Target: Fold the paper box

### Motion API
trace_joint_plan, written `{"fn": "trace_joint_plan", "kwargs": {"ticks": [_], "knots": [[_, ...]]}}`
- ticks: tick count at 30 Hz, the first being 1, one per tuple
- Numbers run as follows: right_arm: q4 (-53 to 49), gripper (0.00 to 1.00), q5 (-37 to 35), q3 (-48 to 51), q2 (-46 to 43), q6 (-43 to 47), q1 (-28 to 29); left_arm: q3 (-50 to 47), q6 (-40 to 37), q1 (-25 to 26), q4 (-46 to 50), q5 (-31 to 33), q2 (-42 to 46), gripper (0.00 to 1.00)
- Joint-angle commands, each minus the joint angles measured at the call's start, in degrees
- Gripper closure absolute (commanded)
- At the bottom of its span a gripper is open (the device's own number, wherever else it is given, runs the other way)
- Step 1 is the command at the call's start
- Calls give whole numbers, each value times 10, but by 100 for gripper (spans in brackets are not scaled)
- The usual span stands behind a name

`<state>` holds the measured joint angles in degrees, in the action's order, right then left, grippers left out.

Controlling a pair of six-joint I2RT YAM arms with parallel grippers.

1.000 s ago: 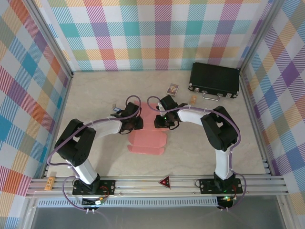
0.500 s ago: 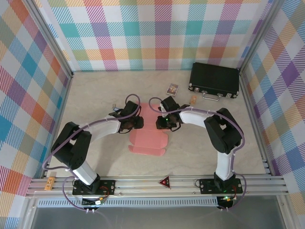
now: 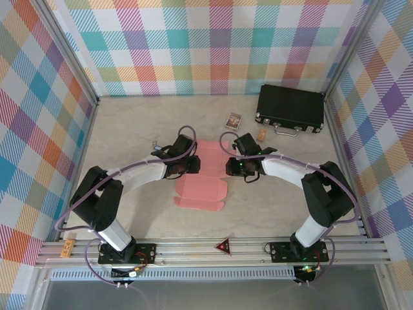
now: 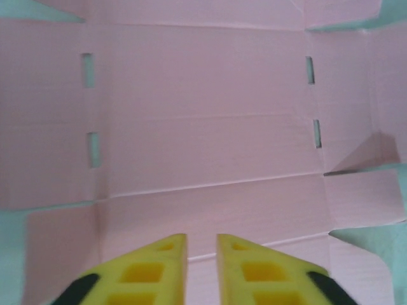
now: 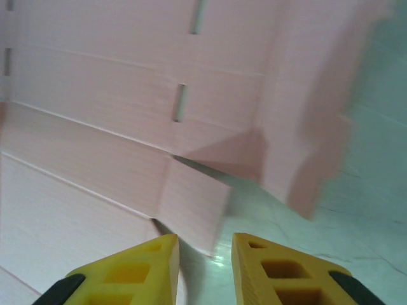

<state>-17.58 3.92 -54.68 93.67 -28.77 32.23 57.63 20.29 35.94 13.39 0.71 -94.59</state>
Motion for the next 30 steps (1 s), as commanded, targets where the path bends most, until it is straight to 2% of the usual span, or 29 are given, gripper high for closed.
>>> {"fn": "trace_joint_plan", "kwargs": {"ticks": [1, 5, 11, 24, 30], "knots": [[16, 69, 15, 13, -13, -23, -12, 25, -1, 8, 3, -22, -43, 91], [35, 65, 36, 21, -6, -29, -19, 40, 7, 11, 4, -21, -85, 100], [54, 62, 70, 19, 17, -36, -22, 38, 16, 12, 15, -6, -117, 100], [82, 61, 117, 9, 54, -39, -21, 19, 17, 13, 16, 1, -123, 100], [117, 67, 158, 15, 42, -32, -20, 20, 17, 13, 16, 3, -125, 100]]}}
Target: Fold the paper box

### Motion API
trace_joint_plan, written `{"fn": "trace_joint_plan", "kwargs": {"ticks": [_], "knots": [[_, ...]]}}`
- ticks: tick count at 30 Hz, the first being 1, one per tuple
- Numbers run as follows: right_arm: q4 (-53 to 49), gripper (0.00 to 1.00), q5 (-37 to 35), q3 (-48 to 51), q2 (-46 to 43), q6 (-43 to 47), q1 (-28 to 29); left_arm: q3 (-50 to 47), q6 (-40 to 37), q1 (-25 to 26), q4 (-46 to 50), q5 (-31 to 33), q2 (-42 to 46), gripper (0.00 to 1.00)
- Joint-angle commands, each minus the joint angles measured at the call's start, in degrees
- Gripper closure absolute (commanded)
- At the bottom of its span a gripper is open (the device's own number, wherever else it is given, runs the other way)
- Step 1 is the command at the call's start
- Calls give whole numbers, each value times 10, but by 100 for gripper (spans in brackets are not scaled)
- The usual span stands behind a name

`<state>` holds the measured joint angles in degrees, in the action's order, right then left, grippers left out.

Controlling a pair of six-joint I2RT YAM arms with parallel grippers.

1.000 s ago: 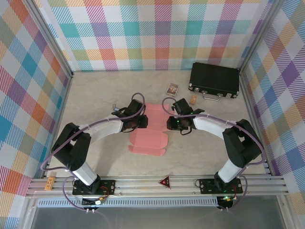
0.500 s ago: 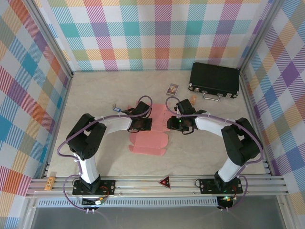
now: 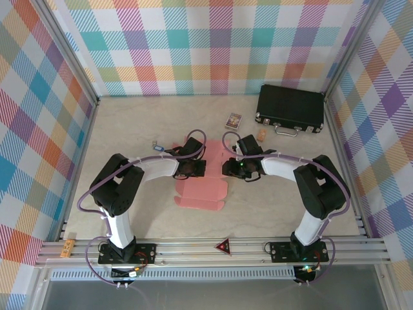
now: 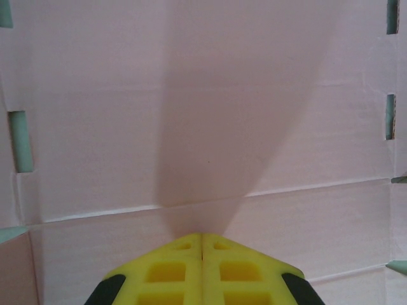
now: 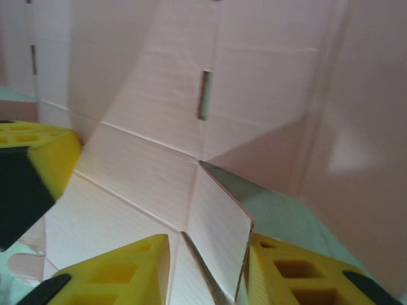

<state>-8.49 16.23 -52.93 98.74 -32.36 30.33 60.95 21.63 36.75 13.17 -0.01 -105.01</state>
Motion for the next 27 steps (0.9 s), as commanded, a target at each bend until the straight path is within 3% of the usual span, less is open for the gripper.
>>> {"fn": "trace_joint_plan", "kwargs": {"ticks": [1, 12, 21, 27], "knots": [[29, 69, 36, -2, -12, 5, 0, -14, 4, 5, 17, 11, -21, 100], [53, 75, 91, -36, 31, 12, 13, -7, 0, 5, 22, 11, -25, 100], [56, 74, 100, -58, 81, 4, 15, -7, -3, 5, 22, 12, -27, 100], [49, 74, 87, -57, 70, 8, 15, -6, -8, 5, 23, 12, -22, 100]]}}
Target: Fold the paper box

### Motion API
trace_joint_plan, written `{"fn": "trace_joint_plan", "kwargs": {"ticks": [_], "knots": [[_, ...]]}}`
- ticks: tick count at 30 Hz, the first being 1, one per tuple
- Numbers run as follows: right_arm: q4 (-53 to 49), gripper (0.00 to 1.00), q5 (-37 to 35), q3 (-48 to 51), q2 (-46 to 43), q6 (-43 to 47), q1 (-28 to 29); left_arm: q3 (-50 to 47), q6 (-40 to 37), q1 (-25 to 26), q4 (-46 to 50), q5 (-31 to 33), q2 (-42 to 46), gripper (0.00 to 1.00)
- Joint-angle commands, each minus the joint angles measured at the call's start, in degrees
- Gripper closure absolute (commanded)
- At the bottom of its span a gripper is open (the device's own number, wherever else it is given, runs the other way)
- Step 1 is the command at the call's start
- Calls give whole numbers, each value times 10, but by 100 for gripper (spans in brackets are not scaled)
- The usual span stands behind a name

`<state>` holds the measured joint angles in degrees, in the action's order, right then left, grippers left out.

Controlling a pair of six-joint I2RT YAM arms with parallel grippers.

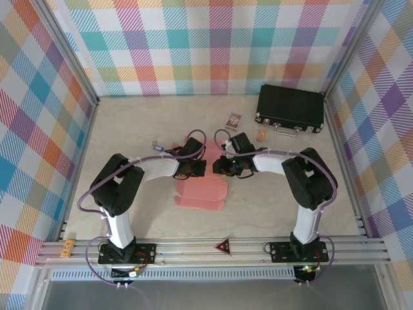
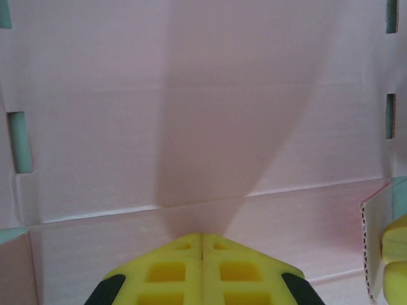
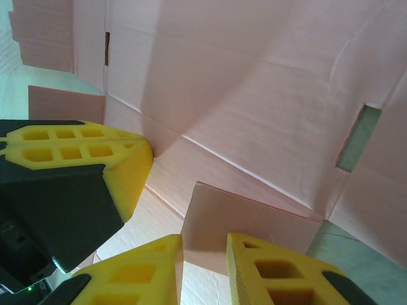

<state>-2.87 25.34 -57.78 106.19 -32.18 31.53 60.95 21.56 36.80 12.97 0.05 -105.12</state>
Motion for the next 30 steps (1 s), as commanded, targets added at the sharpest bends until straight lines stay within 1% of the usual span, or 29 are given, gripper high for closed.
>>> {"fn": "trace_joint_plan", "kwargs": {"ticks": [1, 4, 5, 6, 9, 12, 15, 18, 20, 21, 24, 26, 28, 30], "knots": [[-14, 74, -11, -10, -10, 11, 3, -4, -8, 5, 25, 11, -20, 100], [-39, 74, -39, -16, -30, 26, 4, 3, -12, 5, 24, 10, -12, 100], [-47, 74, -48, -19, -37, 30, 3, 7, -14, 5, 41, 9, -9, 100], [-56, 74, -57, -24, -45, 37, 3, 12, -16, 5, 48, 7, -5, 97], [-91, 74, -86, -44, -63, 58, 1, 27, -21, 5, 64, 8, 10, 80], [-125, 74, -110, -72, -65, 80, -3, 36, -25, 5, 75, 11, 35, 70], [-147, 74, -110, -107, -46, 95, -11, 41, -29, 5, 89, 8, 64, 64], [-165, 74, -89, -153, -6, 111, -11, 33, -29, 5, 100, 12, 95, 60], [-183, 75, -78, -190, 25, 121, -11, 17, -25, 5, 105, 13, 115, 60], [-191, 75, -72, -208, 40, 126, -12, 4, -20, 5, 108, 13, 126, 62], [-207, 77, -61, -249, 81, 136, -11, -35, -4, 5, 104, -13, 153, 73], [-219, 78, -53, -273, 108, 142, -11, -69, 14, 5, 90, -35, 170, 83], [-232, 79, -42, -295, 132, 148, -12, -102, 35, 6, 70, -51, 184, 91], [-249, 79, -35, -313, 153, 151, -9, -137, 50, 6, 43, -60, 197, 95]]}}
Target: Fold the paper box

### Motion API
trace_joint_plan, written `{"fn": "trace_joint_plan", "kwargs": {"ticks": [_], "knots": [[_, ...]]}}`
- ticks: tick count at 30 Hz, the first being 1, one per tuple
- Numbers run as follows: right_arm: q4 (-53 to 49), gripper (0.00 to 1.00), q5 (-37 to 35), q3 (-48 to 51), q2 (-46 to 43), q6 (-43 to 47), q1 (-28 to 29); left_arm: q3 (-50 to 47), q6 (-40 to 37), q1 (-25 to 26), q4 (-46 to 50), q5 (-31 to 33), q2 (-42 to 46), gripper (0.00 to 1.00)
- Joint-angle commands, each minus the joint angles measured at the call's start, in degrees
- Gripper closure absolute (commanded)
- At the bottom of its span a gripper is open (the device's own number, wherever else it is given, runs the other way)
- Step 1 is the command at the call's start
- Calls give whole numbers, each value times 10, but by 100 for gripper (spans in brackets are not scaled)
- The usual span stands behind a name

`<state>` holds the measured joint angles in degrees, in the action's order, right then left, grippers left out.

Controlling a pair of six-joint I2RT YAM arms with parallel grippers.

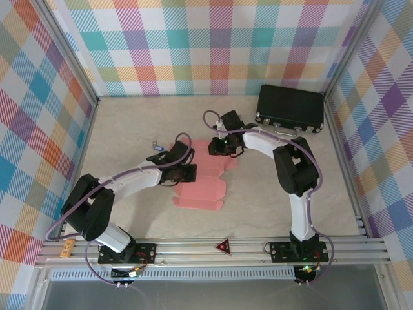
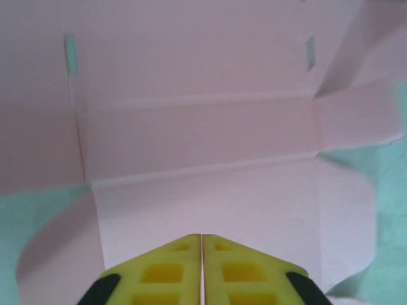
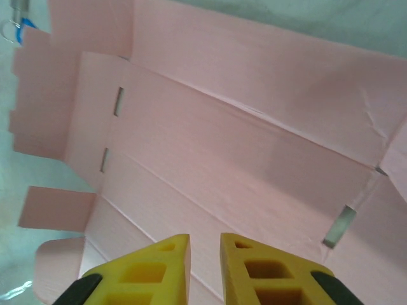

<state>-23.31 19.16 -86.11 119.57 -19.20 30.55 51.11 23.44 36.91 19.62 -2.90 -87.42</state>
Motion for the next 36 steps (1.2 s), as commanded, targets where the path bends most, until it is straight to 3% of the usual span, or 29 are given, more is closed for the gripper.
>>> {"fn": "trace_joint_plan", "kwargs": {"ticks": [1, 7, 13, 23, 30, 36], "knots": [[-52, 80, 29, -36, 28, 23, 0, -52, 36, 4, -32, -33, 23, 96], [-65, 79, 1, -27, 44, 14, 0, -68, 43, 4, -48, -33, -10, 98], [-50, 79, -48, 42, 14, -7, 0, -54, 41, 4, 13, 46, -46, 99], [-43, 79, -96, 157, -70, -41, 6, -23, 32, 4, 36, 120, -92, 100], [-20, 76, -88, 216, -148, -14, 15, 4, 12, 4, 31, 121, -119, 99], [-57, 69, -143, 165, -188, 46, 7, 2, -6, 4, 30, 105, -114, 98]]}}
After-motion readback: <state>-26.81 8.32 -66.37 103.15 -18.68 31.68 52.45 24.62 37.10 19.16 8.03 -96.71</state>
